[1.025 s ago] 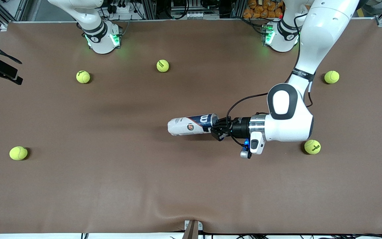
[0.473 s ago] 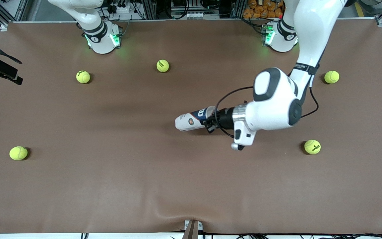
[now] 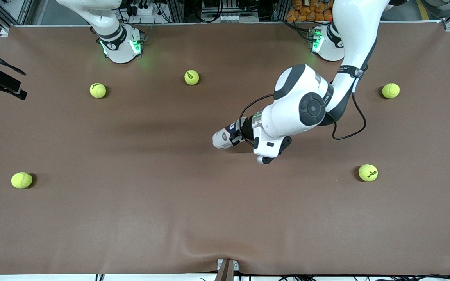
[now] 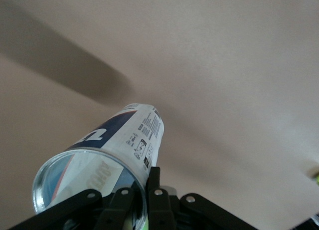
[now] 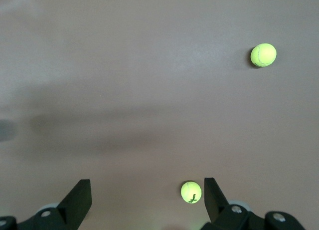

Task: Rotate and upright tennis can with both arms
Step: 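Lower the can upright onto the table with the left gripper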

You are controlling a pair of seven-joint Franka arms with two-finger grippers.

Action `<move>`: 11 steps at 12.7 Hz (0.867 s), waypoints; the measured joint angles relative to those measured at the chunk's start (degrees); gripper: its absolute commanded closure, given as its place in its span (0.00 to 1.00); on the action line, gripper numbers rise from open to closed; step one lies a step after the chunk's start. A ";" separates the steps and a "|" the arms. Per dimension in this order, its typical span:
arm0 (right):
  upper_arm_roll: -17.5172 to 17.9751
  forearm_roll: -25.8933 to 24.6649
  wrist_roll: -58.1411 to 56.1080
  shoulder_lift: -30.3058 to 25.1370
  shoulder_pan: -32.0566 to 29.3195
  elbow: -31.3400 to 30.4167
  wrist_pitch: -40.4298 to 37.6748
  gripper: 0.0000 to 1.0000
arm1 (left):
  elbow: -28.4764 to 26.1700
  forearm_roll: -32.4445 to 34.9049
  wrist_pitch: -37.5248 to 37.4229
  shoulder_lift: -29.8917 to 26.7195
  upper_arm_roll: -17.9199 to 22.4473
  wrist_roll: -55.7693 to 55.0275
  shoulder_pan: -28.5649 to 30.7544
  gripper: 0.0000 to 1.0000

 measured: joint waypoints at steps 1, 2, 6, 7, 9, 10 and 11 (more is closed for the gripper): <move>0.00 0.00 0.00 0.00 0.00 0.00 0.00 0.00 | 0.16 2.05 -0.45 0.00 0.17 -0.56 -0.68 1.00; 0.00 0.00 0.00 0.00 0.00 0.00 0.00 0.00 | 0.52 4.44 -1.21 0.02 0.28 -1.65 -1.57 1.00; 0.01 0.00 0.00 0.00 0.00 -0.01 0.00 0.00 | 2.58 11.02 -4.97 0.85 0.50 -3.62 -4.81 1.00; 0.01 0.00 0.00 0.00 0.00 -0.01 0.00 0.00 | 2.80 12.67 -5.55 1.25 0.53 -3.62 -5.50 1.00; 0.02 0.00 0.00 0.00 0.01 -0.02 0.01 0.00 | 3.05 16.37 -6.23 2.29 0.57 -3.62 -7.31 1.00; 0.02 0.00 0.00 0.00 0.01 -0.02 0.01 0.00 | 3.11 18.38 -6.37 2.76 0.64 -3.66 -8.37 1.00; 0.03 0.00 0.00 0.00 0.02 -0.02 0.01 0.00 | 3.19 20.64 -6.56 3.19 0.71 -3.67 -9.55 1.00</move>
